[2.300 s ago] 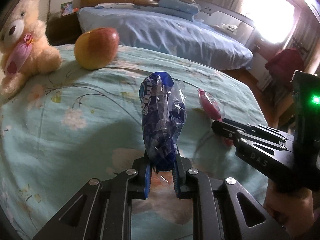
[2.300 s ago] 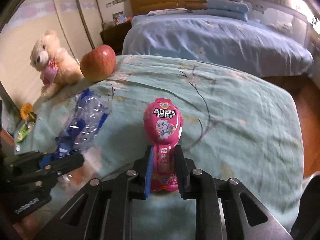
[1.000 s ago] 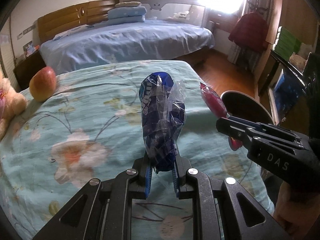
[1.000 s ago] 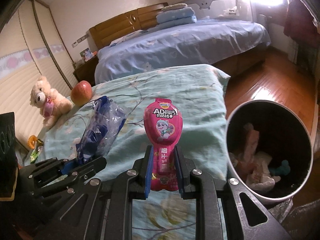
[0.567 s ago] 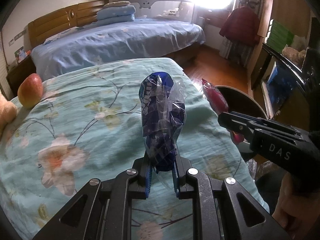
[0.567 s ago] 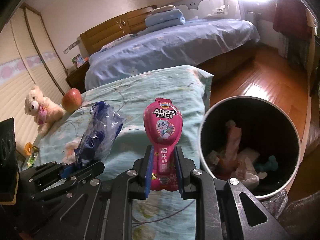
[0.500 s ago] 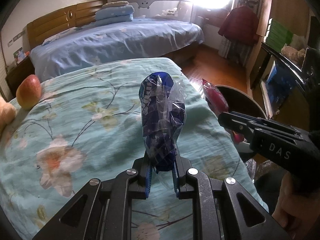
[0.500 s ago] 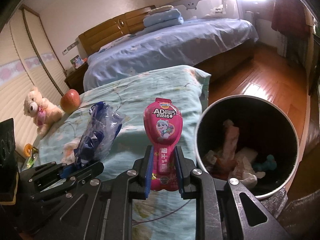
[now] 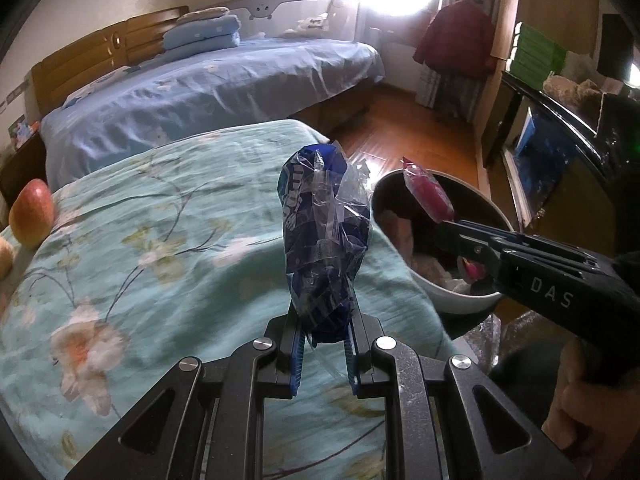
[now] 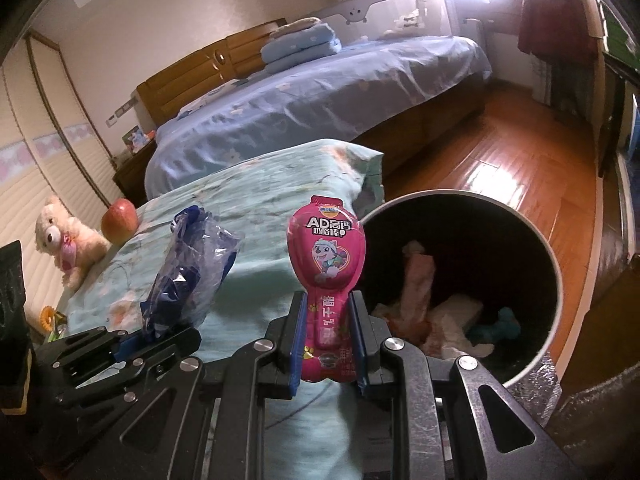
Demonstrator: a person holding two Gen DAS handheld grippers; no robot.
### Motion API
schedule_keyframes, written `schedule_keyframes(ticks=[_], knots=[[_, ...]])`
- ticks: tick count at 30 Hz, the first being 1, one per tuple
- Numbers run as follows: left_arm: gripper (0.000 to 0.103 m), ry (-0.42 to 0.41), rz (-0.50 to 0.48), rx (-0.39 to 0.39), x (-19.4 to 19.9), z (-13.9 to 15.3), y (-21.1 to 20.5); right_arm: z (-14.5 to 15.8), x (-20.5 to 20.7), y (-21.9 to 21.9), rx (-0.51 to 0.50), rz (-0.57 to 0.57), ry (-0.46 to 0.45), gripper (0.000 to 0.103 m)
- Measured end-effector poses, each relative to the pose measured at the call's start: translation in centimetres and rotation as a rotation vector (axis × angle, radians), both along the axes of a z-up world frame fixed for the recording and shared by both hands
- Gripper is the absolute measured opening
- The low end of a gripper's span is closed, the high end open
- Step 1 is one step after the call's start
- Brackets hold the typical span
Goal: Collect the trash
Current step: 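Carry the pink candy toy and blue wrapper over the trash bin with both tools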
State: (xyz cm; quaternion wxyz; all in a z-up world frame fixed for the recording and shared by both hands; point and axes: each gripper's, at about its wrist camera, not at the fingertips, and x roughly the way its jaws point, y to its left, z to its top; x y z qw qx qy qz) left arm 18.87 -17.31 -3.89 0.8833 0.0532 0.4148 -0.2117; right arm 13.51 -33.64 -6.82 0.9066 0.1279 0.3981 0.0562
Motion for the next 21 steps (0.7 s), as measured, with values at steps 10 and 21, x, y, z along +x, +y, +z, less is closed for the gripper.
schedule_keyframes(ticks=[10, 21], knots=[[0.016, -0.001, -0.046, 0.018, 0.6, -0.1, -2.6, 0.0, -0.2, -2.4, -0.005, -0.041, 0.005, 0.02], [0.016, -0.005, -0.08, 0.031, 1.1, -0.1, -5.1, 0.1, 0.0, -4.8, -0.008, -0.082, 0.008, 0.02]])
